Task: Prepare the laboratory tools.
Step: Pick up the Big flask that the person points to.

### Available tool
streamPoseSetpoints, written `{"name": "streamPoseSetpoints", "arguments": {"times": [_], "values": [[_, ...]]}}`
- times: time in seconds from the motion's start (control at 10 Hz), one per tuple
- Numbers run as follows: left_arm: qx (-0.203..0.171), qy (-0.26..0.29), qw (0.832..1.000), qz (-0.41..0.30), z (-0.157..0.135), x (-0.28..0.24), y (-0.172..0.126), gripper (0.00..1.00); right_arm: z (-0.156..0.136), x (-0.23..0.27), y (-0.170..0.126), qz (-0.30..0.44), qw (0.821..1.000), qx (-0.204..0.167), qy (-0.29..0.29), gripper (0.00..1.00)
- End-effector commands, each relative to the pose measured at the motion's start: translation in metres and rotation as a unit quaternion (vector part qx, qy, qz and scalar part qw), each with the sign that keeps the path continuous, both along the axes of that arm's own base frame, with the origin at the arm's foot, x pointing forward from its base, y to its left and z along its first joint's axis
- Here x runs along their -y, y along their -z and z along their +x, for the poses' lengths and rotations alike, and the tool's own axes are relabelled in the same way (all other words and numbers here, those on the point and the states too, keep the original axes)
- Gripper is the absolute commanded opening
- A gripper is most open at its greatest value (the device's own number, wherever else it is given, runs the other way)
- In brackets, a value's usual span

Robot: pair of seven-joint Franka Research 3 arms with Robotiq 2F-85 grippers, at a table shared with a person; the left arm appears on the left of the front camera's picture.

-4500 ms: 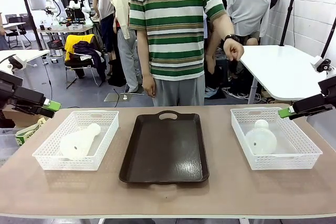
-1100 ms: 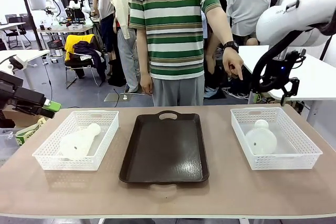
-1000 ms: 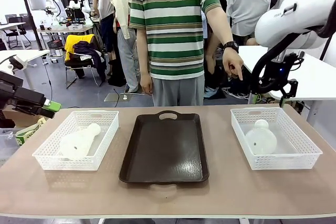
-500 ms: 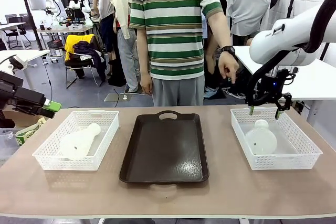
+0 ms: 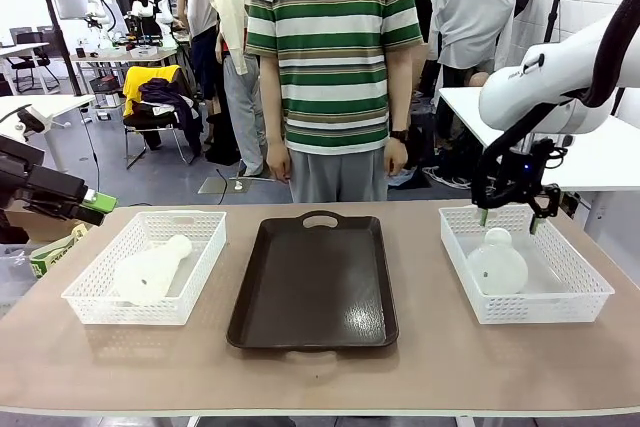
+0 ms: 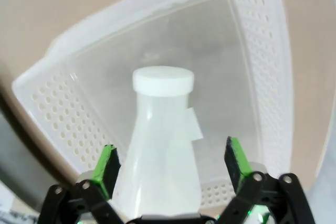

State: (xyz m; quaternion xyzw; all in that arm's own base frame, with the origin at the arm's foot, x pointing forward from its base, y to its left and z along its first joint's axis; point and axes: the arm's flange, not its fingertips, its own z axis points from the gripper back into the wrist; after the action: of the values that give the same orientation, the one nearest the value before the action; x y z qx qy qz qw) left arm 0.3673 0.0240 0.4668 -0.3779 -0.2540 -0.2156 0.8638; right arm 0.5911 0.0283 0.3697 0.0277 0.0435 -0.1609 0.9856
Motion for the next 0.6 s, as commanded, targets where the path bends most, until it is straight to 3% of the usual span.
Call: {"name": "streamPoseSetpoints", "arguments": {"times": [0.0,0.5], "values": [[0.011,0.006,1.0,-0.009,0.001,-0.001,0.001,1.0,-0.008,0.002,0.021,-0.032,0.997,-0.004,0.067,1.0],[0.011,0.006,1.0,-0.009,0.001,-0.001,0.001,1.0,0.001,-0.006,0.037,-0.013,0.99,0.016,0.139,1.0]]}}
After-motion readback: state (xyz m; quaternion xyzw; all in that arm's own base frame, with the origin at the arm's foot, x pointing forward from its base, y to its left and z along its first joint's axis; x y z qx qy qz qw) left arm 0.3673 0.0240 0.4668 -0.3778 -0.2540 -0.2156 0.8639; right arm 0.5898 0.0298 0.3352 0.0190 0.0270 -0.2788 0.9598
